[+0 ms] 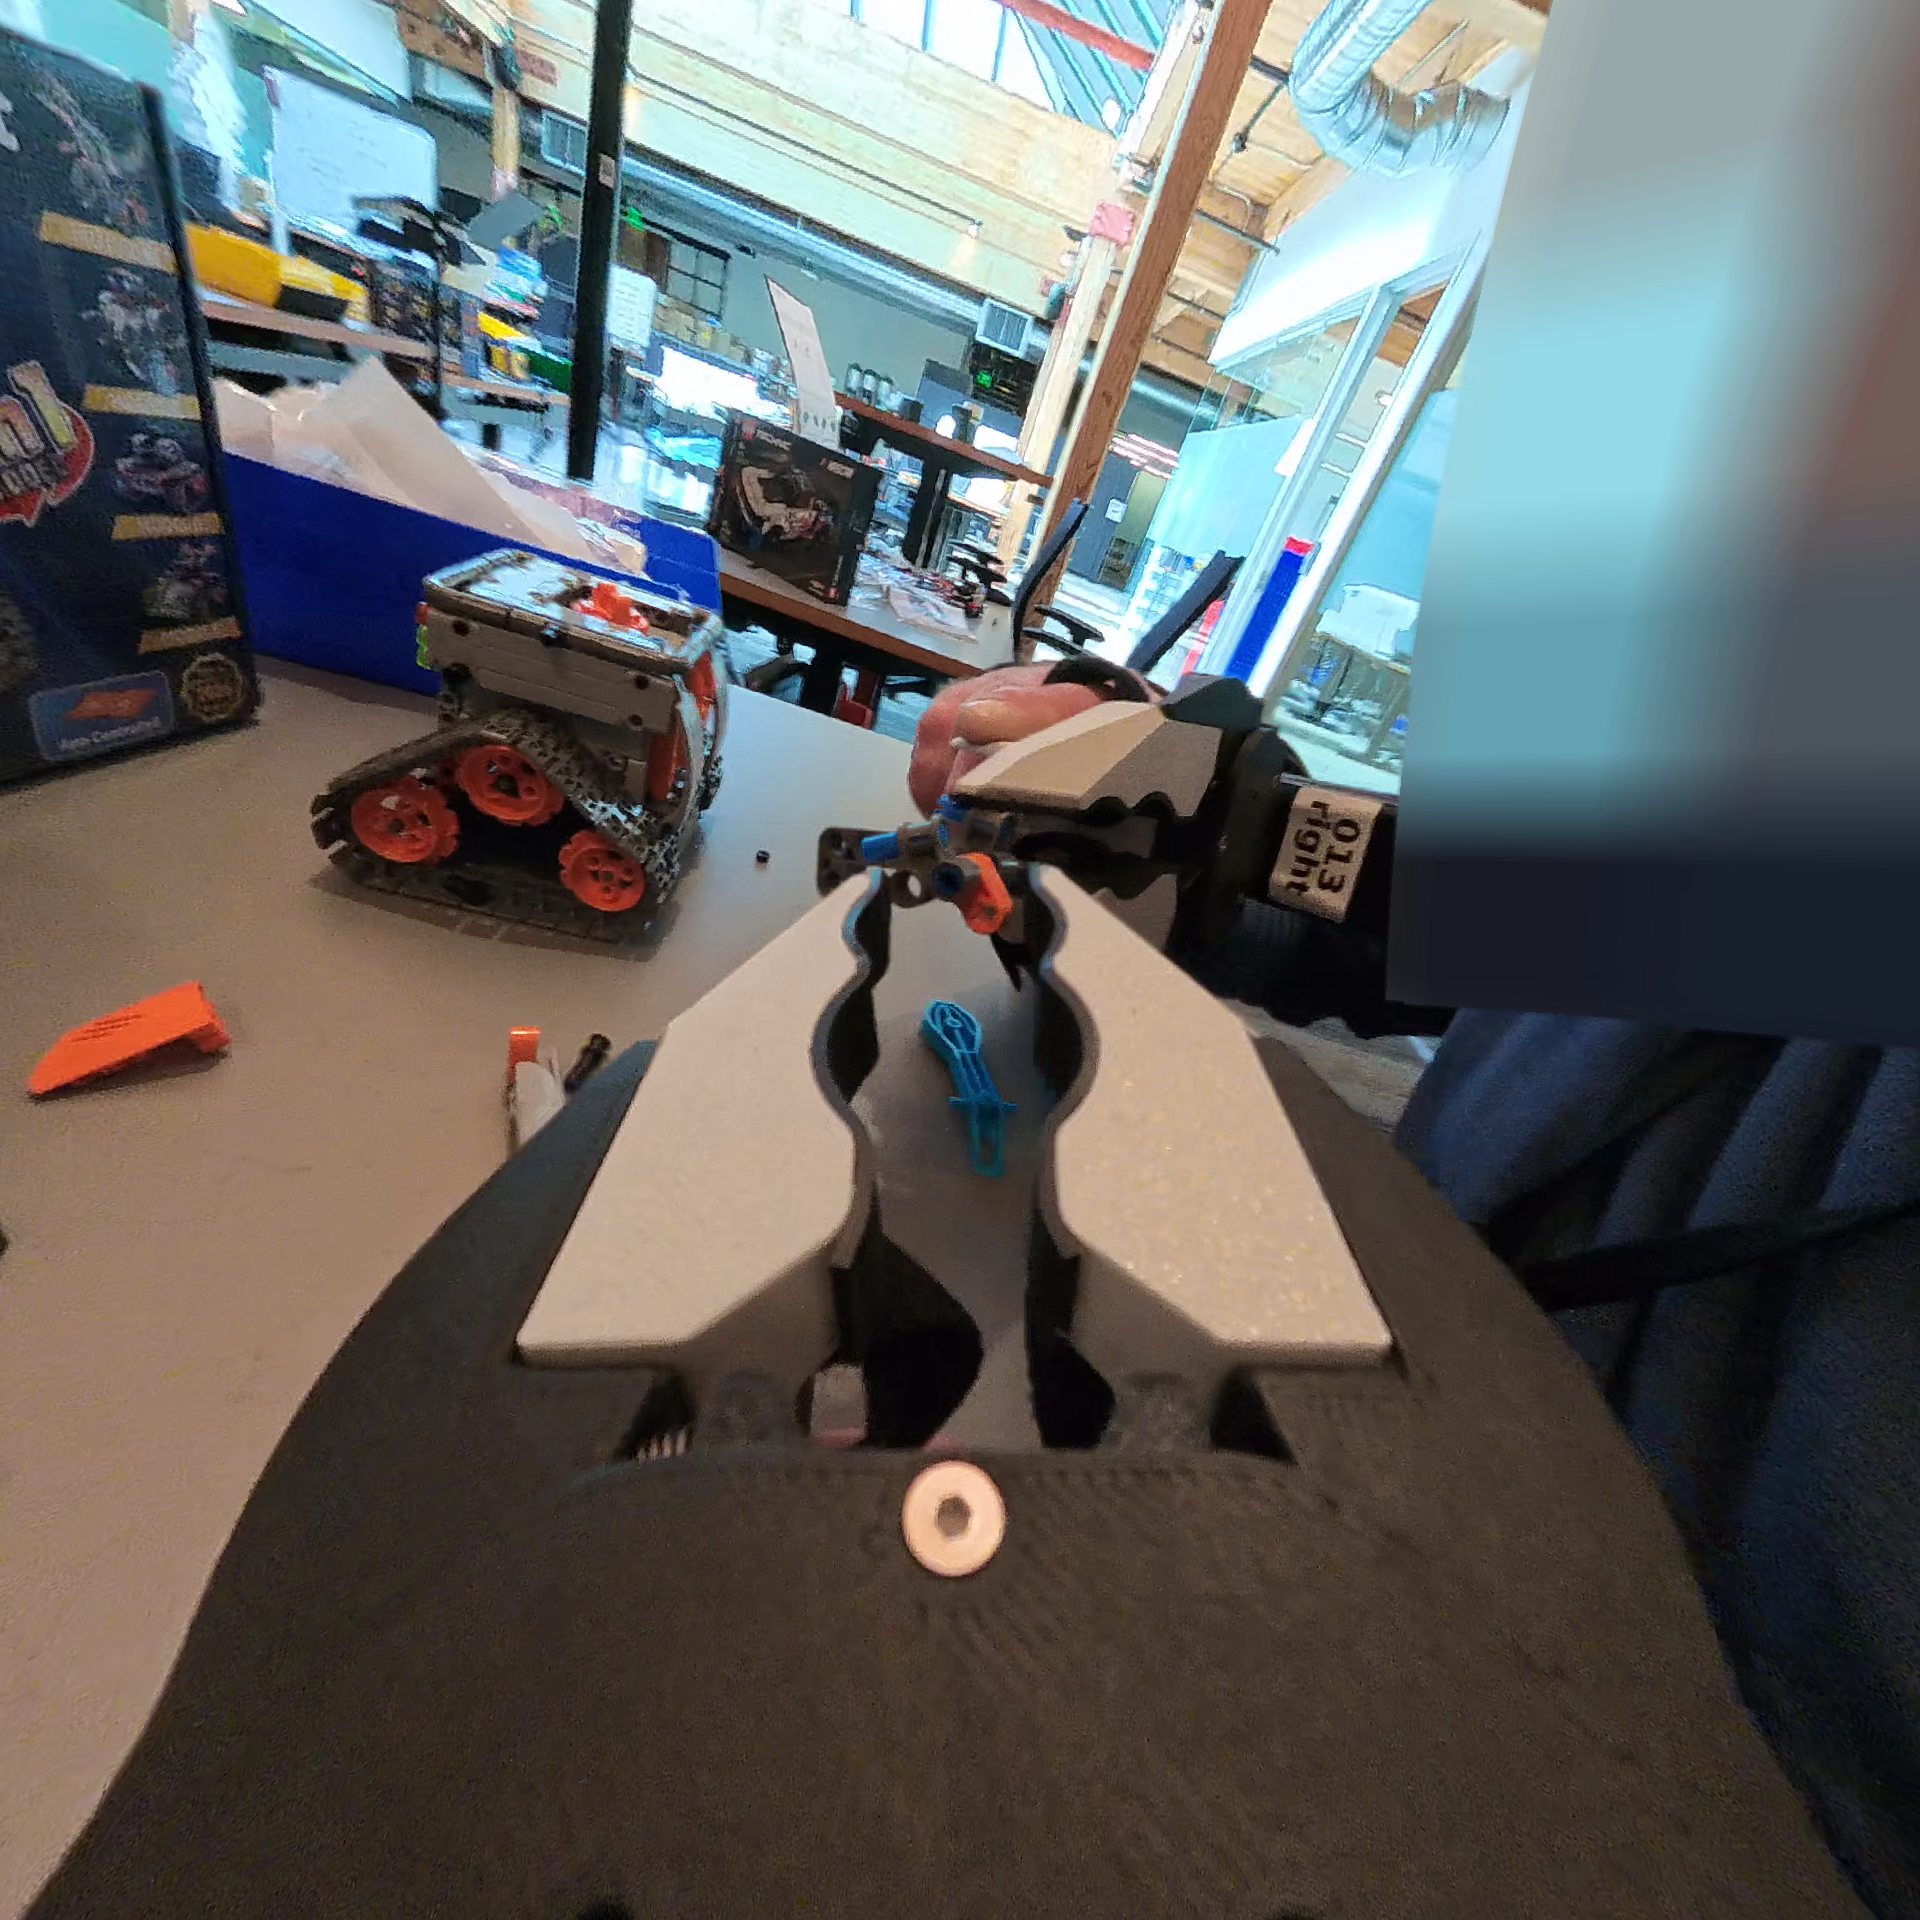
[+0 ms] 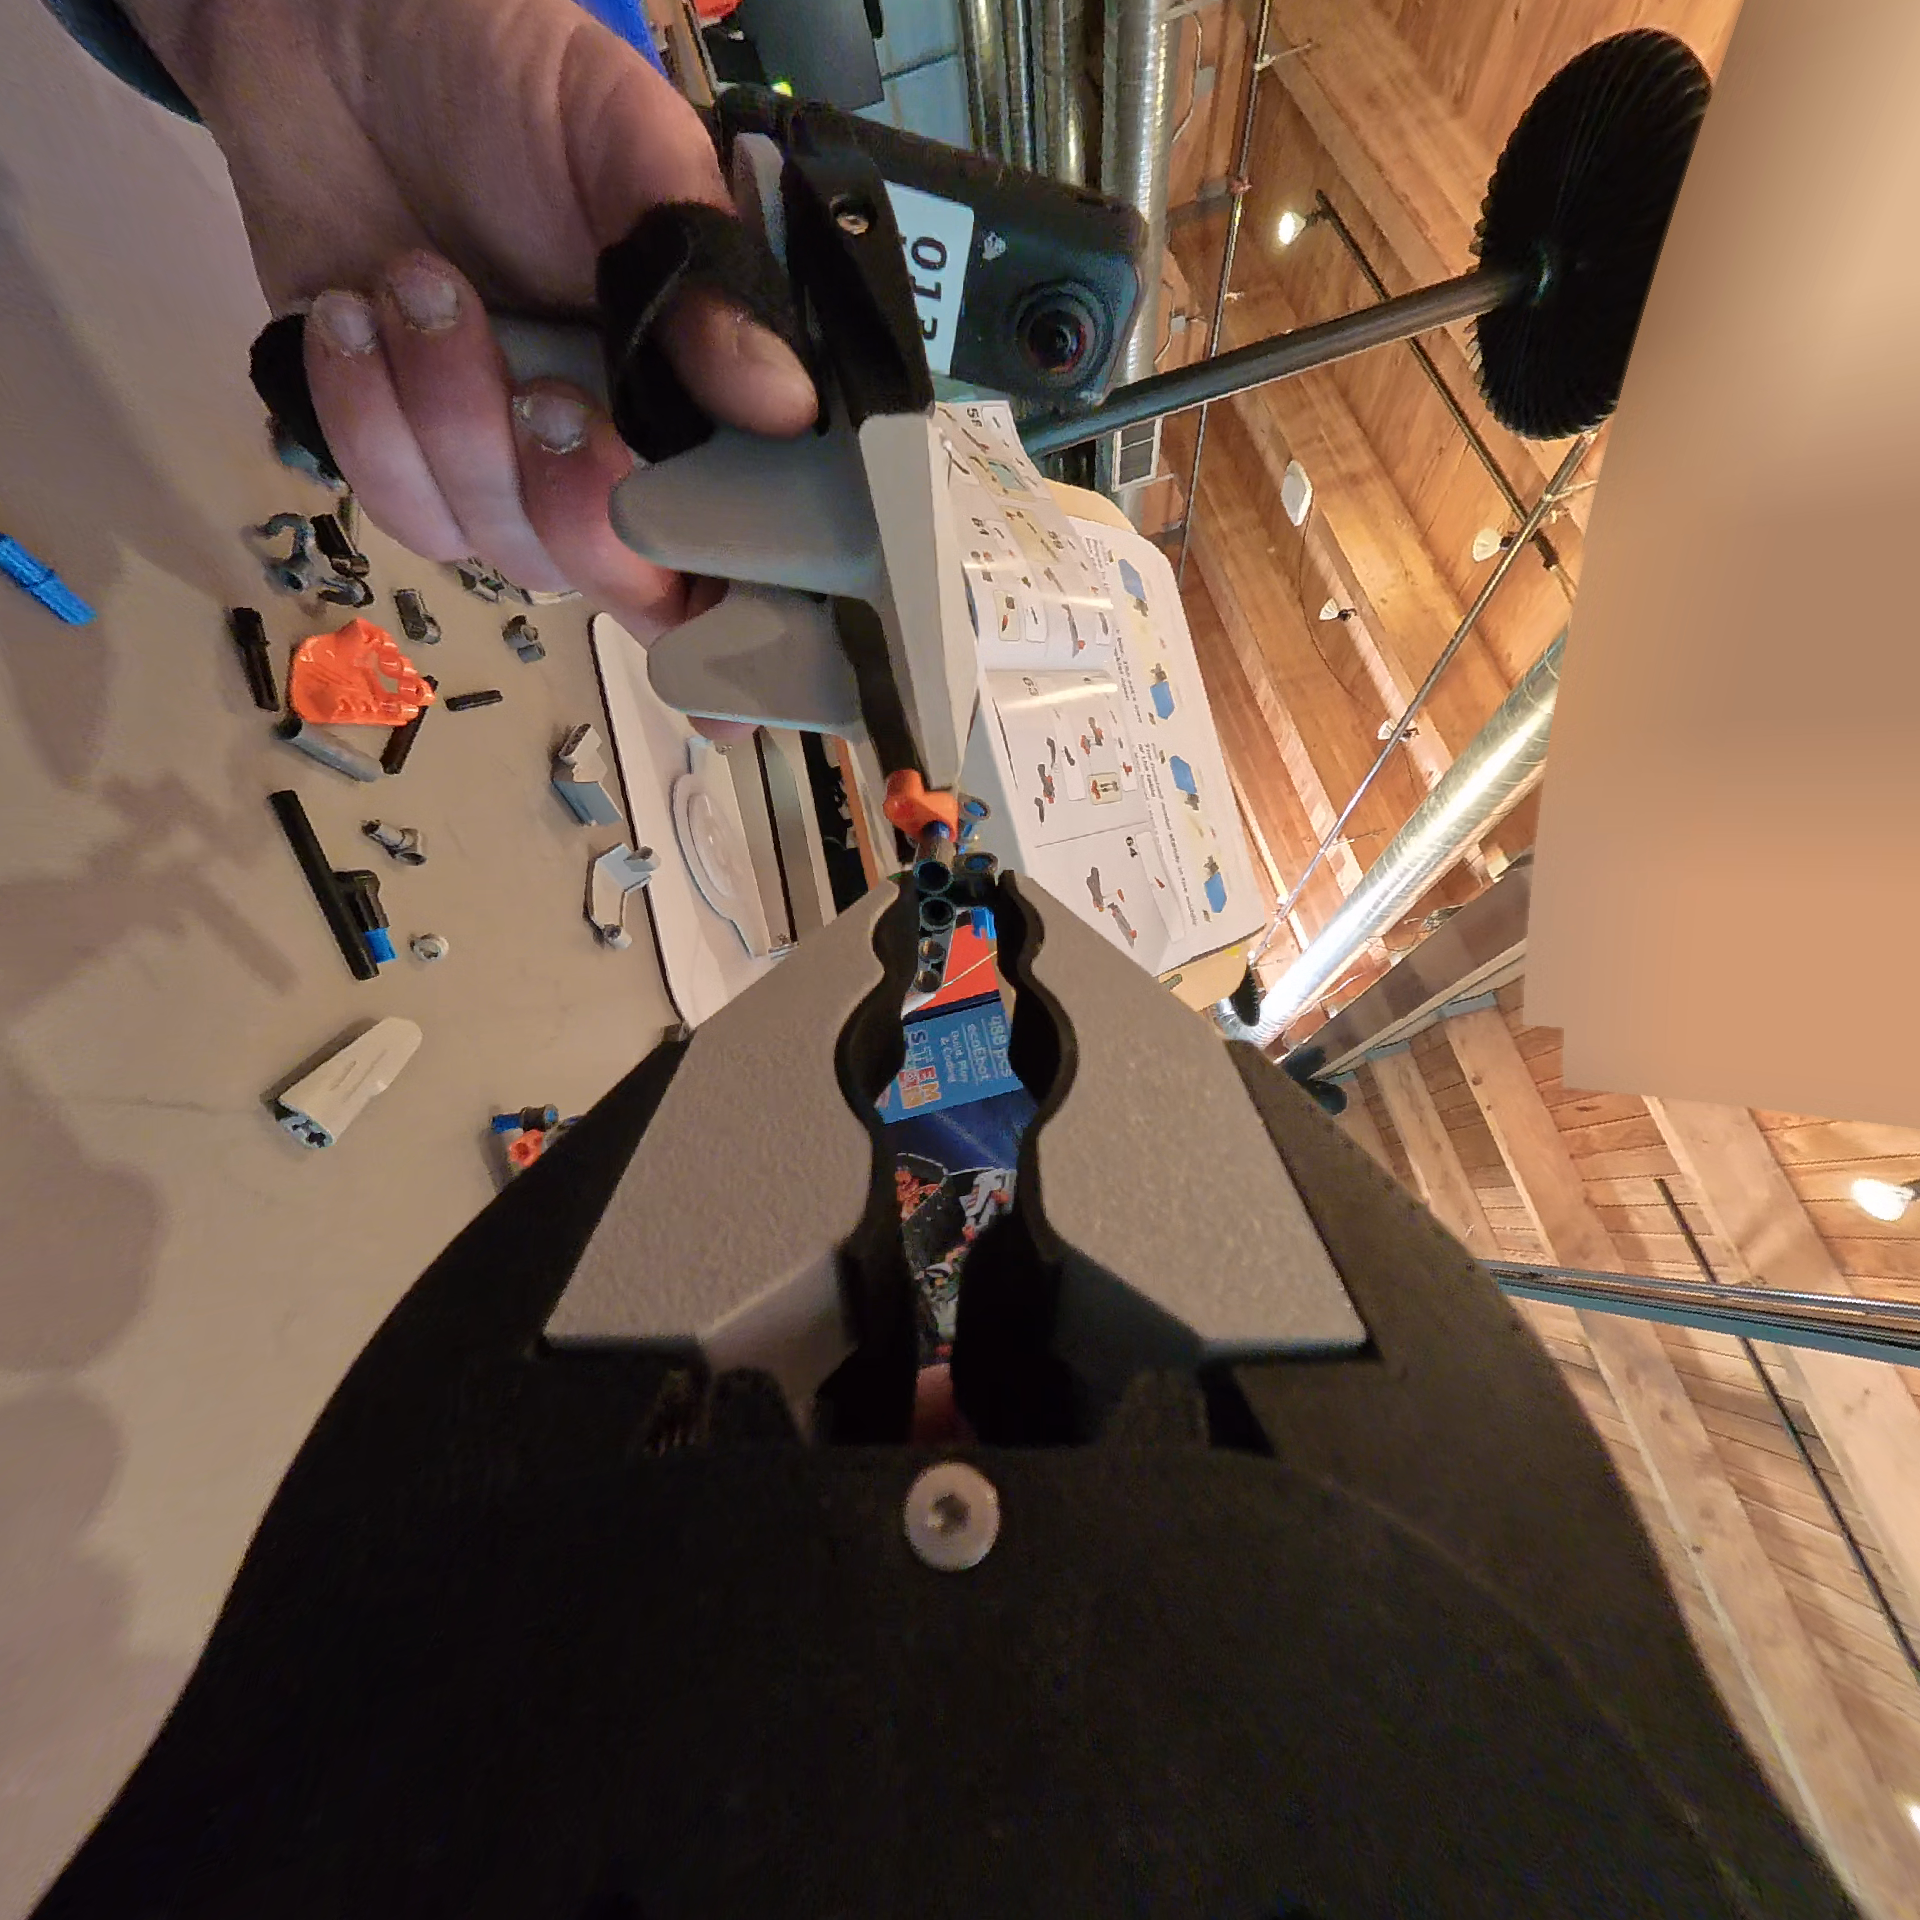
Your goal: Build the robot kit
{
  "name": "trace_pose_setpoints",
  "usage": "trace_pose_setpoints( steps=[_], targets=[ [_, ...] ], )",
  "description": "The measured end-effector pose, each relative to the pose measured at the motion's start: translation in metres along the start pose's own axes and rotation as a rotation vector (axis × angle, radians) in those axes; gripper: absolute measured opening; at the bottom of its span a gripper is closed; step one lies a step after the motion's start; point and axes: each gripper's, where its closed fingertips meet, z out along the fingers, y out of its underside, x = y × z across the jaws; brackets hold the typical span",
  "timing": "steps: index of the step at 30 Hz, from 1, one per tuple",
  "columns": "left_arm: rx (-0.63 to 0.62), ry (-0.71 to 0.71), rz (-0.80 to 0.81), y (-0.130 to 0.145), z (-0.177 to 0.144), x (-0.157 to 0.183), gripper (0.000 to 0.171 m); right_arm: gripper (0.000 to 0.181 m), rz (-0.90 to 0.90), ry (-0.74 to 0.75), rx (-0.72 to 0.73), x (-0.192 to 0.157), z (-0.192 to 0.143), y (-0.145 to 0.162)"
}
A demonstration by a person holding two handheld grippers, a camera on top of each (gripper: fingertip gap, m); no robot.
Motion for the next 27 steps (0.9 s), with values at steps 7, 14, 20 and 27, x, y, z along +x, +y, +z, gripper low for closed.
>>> trace_pose_setpoints(
  steps=[7,14,20,27],
  targets=[
    [0.023,-0.059,0.126,-0.005,-0.001,0.001,0.017,0.012,0.041,-0.021,-0.009,-0.003,0.0,0.0],
    [0.046,-0.049,0.164,-0.007,-0.002,0.004,0.015,0.012,0.125,-0.04,0.007,-0.002,0.0,-0.002],
    [0.082,0.004,0.154,-0.01,-0.001,0.007,0.015,0.011,0.182,-0.045,0.032,0.001,-0.002,-0.005],
    [0.137,0.113,0.052,-0.012,-0.002,0.013,0.015,0.011,0.229,-0.03,0.075,0.006,-0.004,-0.012]
  ],
)
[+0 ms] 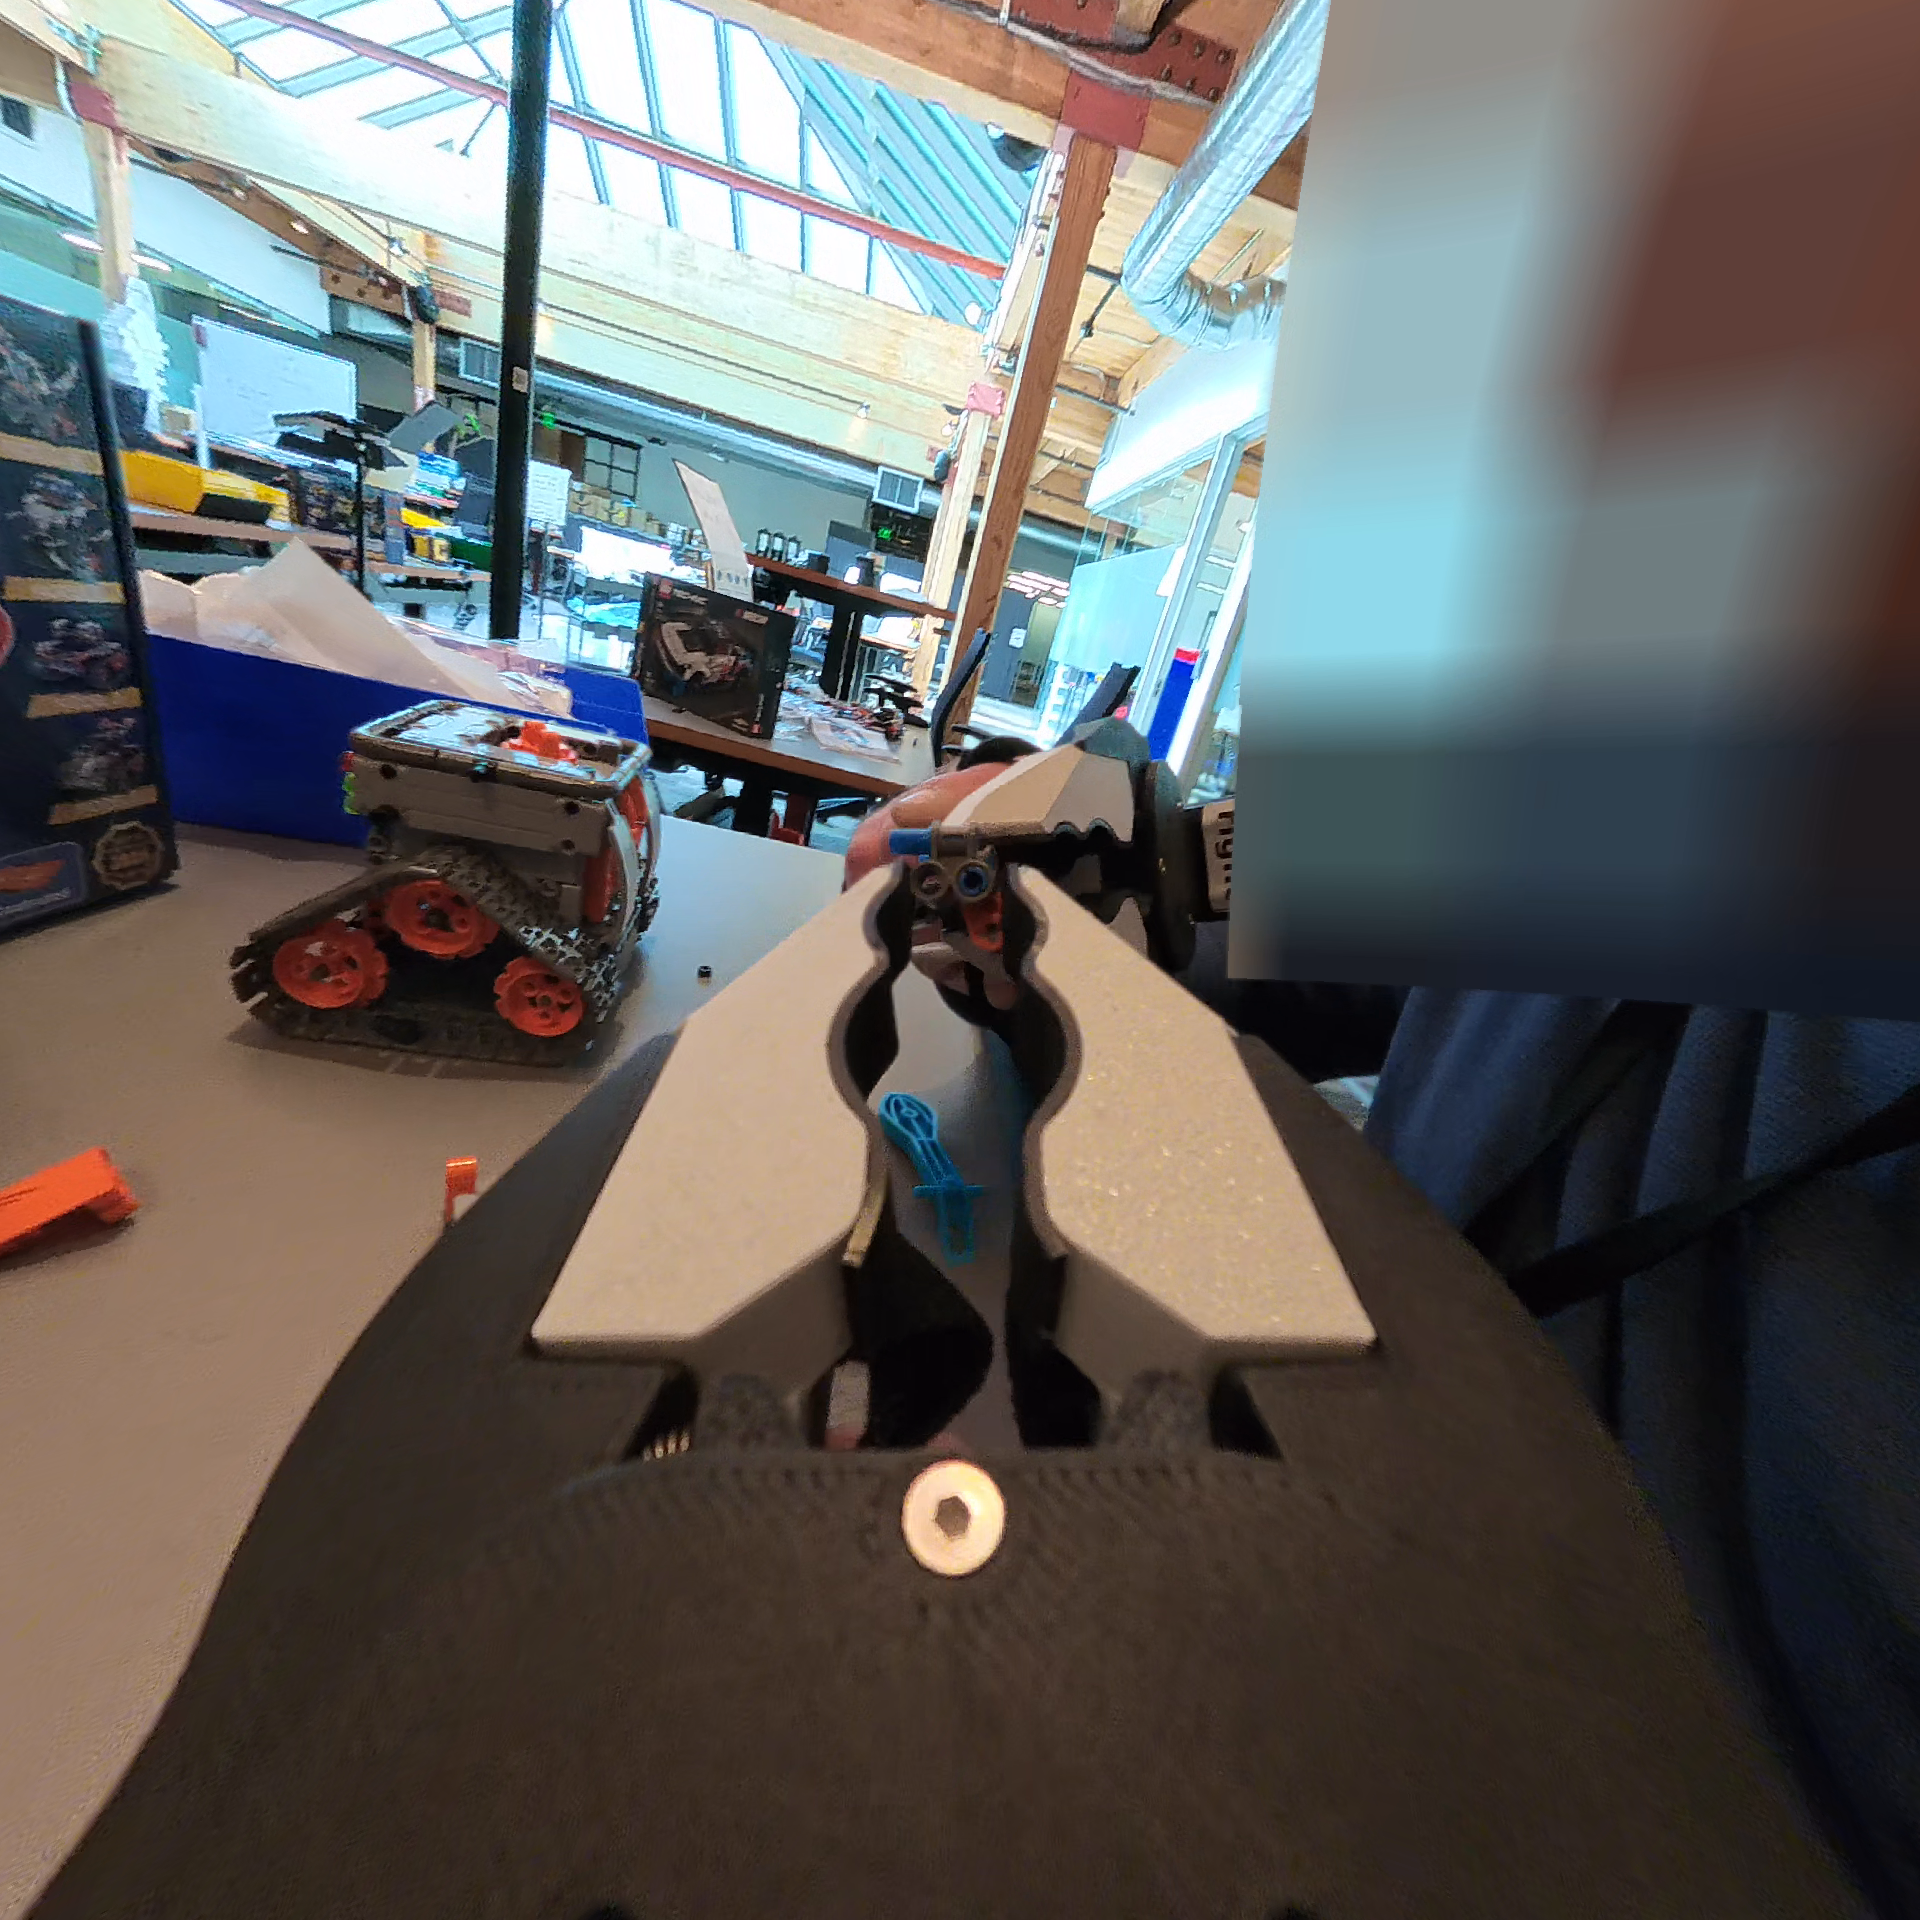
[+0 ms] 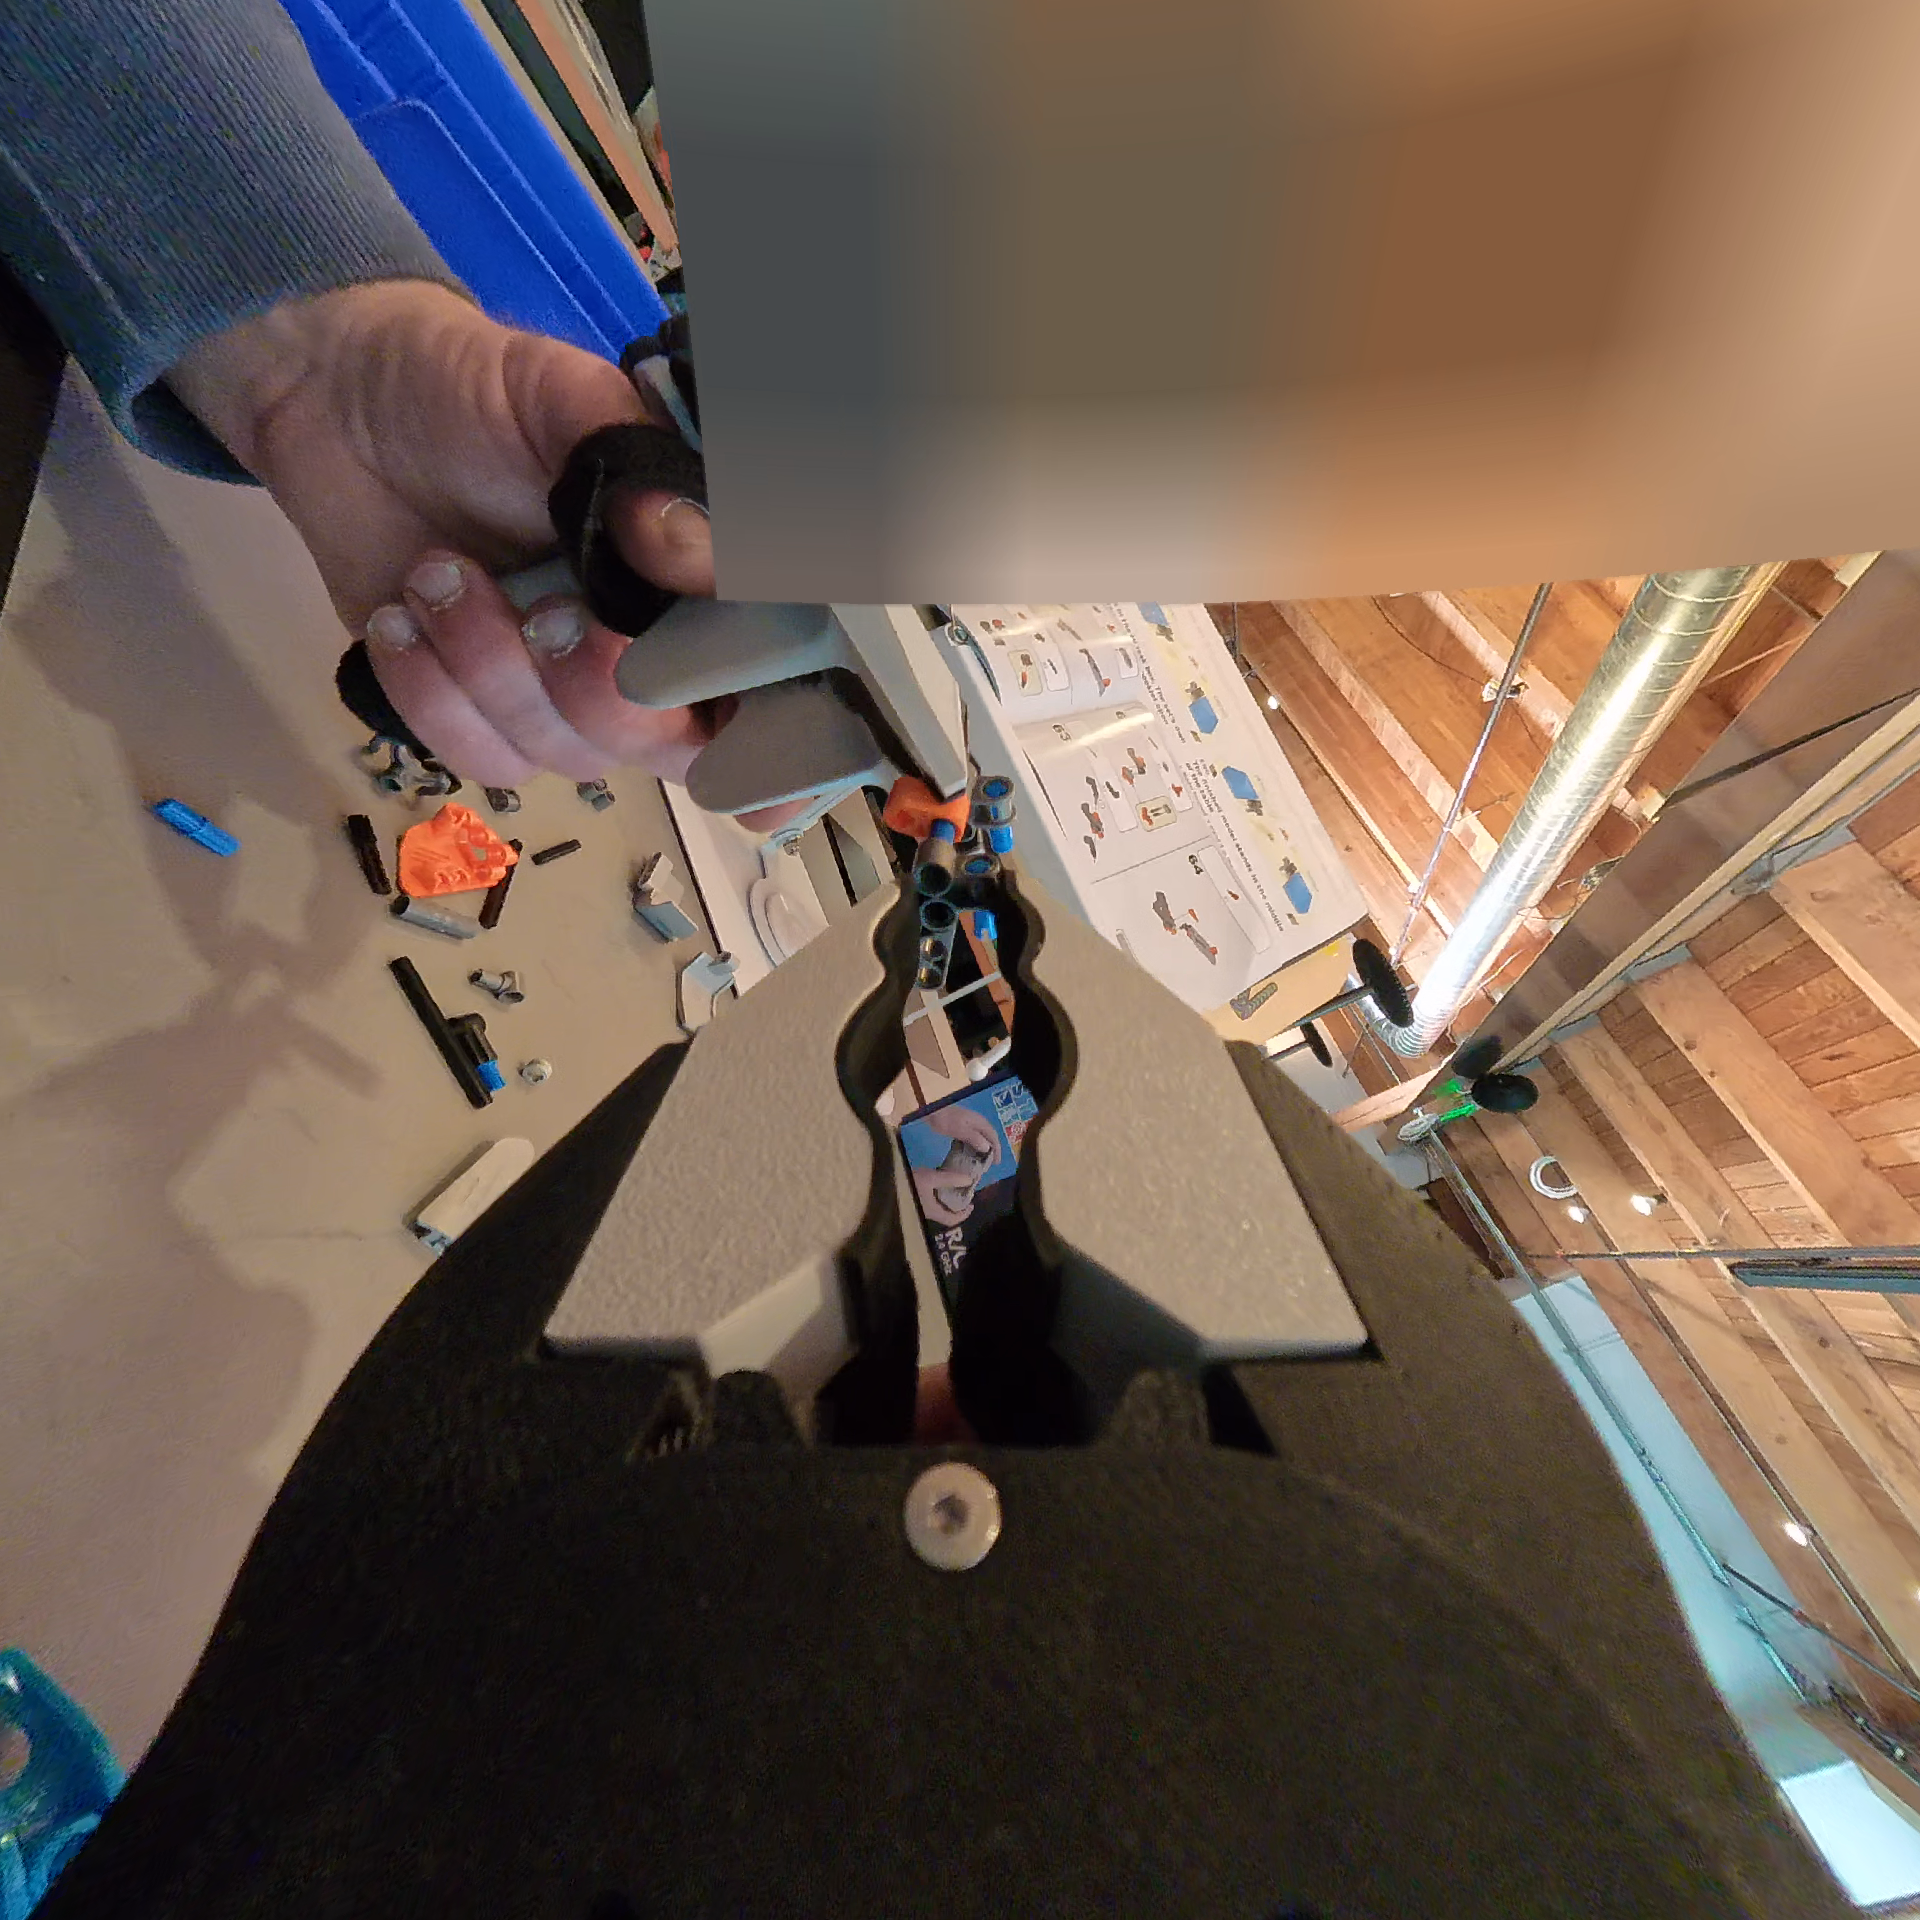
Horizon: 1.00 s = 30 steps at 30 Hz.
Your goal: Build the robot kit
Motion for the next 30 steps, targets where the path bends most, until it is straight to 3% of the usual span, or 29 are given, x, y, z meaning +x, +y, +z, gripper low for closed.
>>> trace_pose_setpoints(
  steps=[6,18,30],
  targets=[
    [0.053,0.052,-0.069,-0.004,0.0,0.002,0.015,0.011,0.081,-0.003,0.017,0.003,0.0,-0.003],
    [0.105,0.063,-0.057,-0.012,0.001,0.005,0.014,0.012,0.374,-0.074,0.055,0.005,0.004,-0.007],
    [0.072,0.037,-0.045,-0.005,0.003,0.0,0.012,0.013,0.444,-0.081,0.054,0.011,0.002,-0.001]
  ],
)
